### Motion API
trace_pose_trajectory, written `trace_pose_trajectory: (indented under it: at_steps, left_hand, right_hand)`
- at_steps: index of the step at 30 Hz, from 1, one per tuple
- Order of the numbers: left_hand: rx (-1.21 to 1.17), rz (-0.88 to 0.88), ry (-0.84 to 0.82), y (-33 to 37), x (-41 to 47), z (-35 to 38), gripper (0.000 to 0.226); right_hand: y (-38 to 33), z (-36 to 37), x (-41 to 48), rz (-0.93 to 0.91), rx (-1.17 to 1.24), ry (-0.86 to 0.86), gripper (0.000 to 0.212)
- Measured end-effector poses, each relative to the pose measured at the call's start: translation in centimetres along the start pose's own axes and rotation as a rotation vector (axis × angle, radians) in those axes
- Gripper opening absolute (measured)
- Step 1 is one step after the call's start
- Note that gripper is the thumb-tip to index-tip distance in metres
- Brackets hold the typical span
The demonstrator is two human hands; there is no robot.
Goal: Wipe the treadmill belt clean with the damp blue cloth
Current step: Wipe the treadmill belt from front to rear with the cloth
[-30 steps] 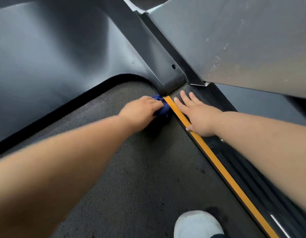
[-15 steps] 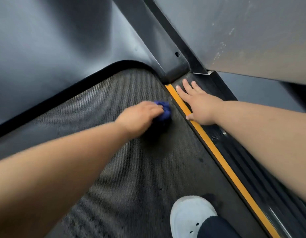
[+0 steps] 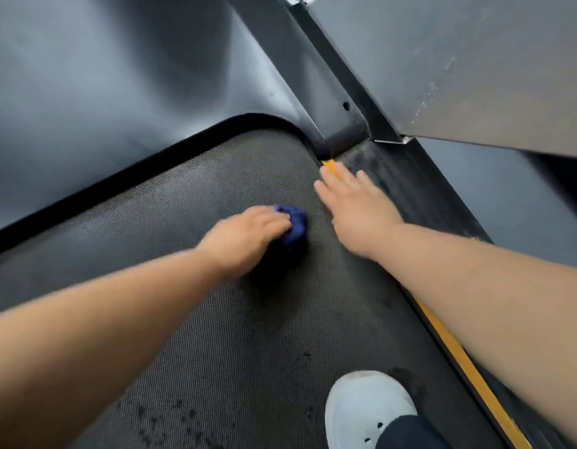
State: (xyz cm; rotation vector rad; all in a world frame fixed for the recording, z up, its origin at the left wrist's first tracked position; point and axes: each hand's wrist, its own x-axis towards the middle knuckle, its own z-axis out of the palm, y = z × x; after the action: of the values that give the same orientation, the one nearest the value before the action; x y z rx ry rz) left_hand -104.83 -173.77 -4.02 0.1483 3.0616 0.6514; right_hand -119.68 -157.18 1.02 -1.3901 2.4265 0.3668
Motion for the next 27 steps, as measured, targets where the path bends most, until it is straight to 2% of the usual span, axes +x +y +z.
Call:
trace_pose_trajectory:
  at_steps: [3, 6, 9, 12, 13, 14, 15, 16, 17, 18, 19, 20, 21, 22, 23, 24, 26, 27]
  left_hand:
    - [0.112, -0.396, 0.151, -5.9, 3.4, -3.4, 0.021]
    - [0.125, -0.537, 0.198, -6.6, 2.8, -2.9, 0.018]
    - [0.029, -0.496, 0.184, -2.3, -2.9, 0.2, 0.029]
    - [-0.021, -0.264, 0.109, 2.6, -7.8, 0.6, 0.034]
    - [-0.096, -0.260, 0.065, 3.6, -7.9, -0.2, 0.034]
    - [-0.179, -0.327, 0.060, 4.1, -7.3, -1.1, 0.032]
    - [-0.254, -0.440, 0.096, 4.2, -6.1, -1.9, 0.031]
    - [-0.319, -0.555, 0.150, 4.5, -4.5, -2.6, 0.035]
    - [-0.406, -0.653, 0.176, 4.9, -2.8, -3.3, 0.041]
    - [-0.615, -0.748, 0.153, 5.2, -1.0, -3.9, 0.045]
    - [-0.945, -0.809, 0.091, 5.8, 0.6, -4.2, 0.046]
    - [-1.274, -0.809, -0.016, 6.4, 1.8, -4.6, 0.048]
    - [-1.460, -0.778, -0.114, 6.9, 2.4, -4.6, 0.056]
    - [-1.474, -0.712, -0.178, 6.9, 2.6, -4.6, 0.066]
    - [-1.340, -0.672, -0.192, 6.6, 2.4, -4.5, 0.070]
    - [-1.134, -0.646, -0.155, 6.0, 1.9, -4.6, 0.069]
    - [-0.534, -0.683, -0.135, 3.9, 0.2, -4.5, 0.059]
    - [-0.255, -0.674, -0.225, 2.8, -0.9, -4.4, 0.066]
  right_hand:
    - [-2.1, 1.4, 0.1, -0.122, -0.003, -0.035, 0.062]
    - [-1.6, 2.7, -1.4, -0.116, 0.064, -0.113, 0.066]
    - [-0.2, 3.2, -2.2, -0.121, 0.110, -0.143, 0.066]
    - [-0.6, 2.4, -2.0, -0.113, 0.163, -0.149, 0.057]
    - [-1.1, 1.8, -2.1, -0.083, 0.207, -0.116, 0.051]
    - [-1.8, 1.4, -2.1, -0.035, 0.291, -0.062, 0.044]
    - [-2.8, 0.9, -2.2, 0.041, 0.429, -0.008, 0.039]
    - [-3.8, 0.6, -2.4, 0.155, 0.665, 0.024, 0.037]
    - [-4.6, 0.1, -2.5, 0.303, 1.011, 0.006, 0.037]
    - [-5.2, -0.6, -2.7, 0.444, 1.426, -0.085, 0.037]
    - [-5.2, -1.0, -2.7, 0.556, 1.778, -0.188, 0.037]
    - [-4.6, -1.3, -2.9, 0.579, 1.978, -0.239, 0.035]
    - [-3.7, -1.6, -3.0, 0.568, 2.051, -0.250, 0.031]
    - [-2.8, -2.0, -3.1, 0.539, 2.040, -0.236, 0.025]
    - [-2.1, -2.6, -3.3, 0.492, 1.950, -0.206, 0.018]
    - [-1.6, -3.0, -3.4, 0.431, 1.752, -0.154, 0.013]
    - [-0.7, -3.5, -2.9, 0.261, 1.043, -0.001, 0.019]
    - [-0.5, -3.3, -2.3, 0.167, 0.702, 0.068, 0.025]
